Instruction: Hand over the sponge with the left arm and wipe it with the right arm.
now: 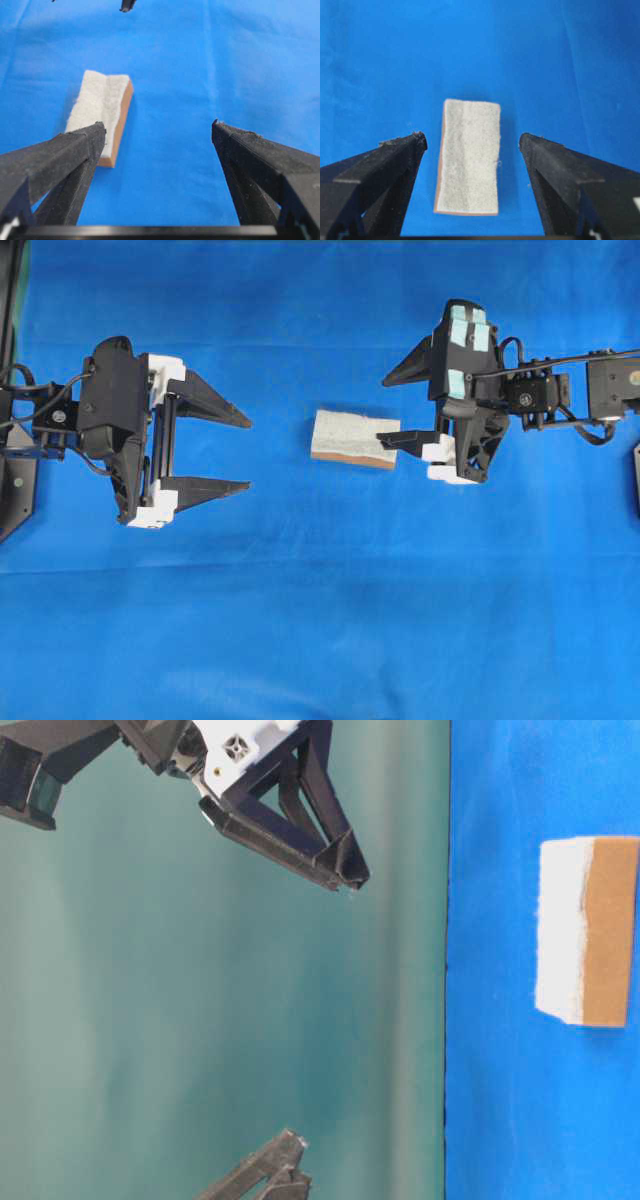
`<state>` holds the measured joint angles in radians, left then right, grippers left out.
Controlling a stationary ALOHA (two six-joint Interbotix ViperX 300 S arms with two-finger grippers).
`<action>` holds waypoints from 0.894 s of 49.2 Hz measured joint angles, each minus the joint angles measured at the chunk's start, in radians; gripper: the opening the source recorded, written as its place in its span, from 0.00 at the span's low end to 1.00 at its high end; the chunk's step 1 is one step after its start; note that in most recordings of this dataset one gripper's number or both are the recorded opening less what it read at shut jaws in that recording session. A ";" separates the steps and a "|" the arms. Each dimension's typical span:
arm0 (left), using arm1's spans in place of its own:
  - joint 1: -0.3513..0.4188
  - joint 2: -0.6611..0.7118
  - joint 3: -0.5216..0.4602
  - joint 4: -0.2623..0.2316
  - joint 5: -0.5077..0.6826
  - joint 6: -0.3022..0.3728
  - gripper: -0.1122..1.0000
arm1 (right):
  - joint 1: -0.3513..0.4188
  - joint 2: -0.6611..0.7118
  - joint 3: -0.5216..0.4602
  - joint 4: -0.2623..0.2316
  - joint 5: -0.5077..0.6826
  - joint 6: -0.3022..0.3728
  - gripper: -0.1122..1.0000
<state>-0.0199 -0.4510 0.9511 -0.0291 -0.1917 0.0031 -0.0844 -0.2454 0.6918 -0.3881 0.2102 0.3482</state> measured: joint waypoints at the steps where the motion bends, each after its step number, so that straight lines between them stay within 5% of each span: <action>1: 0.000 0.000 0.000 0.000 0.000 0.000 0.92 | 0.002 0.000 0.000 0.000 -0.002 0.000 0.76; 13: 0.000 -0.083 0.012 0.000 0.041 -0.003 0.92 | 0.011 -0.061 0.031 0.000 0.002 0.000 0.76; 44: 0.005 -0.617 0.207 0.002 0.267 0.000 0.92 | 0.035 -0.712 0.351 0.015 0.080 0.000 0.76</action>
<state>-0.0153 -1.0677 1.1582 -0.0276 0.0752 0.0031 -0.0491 -0.9572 1.0431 -0.3728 0.2899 0.3482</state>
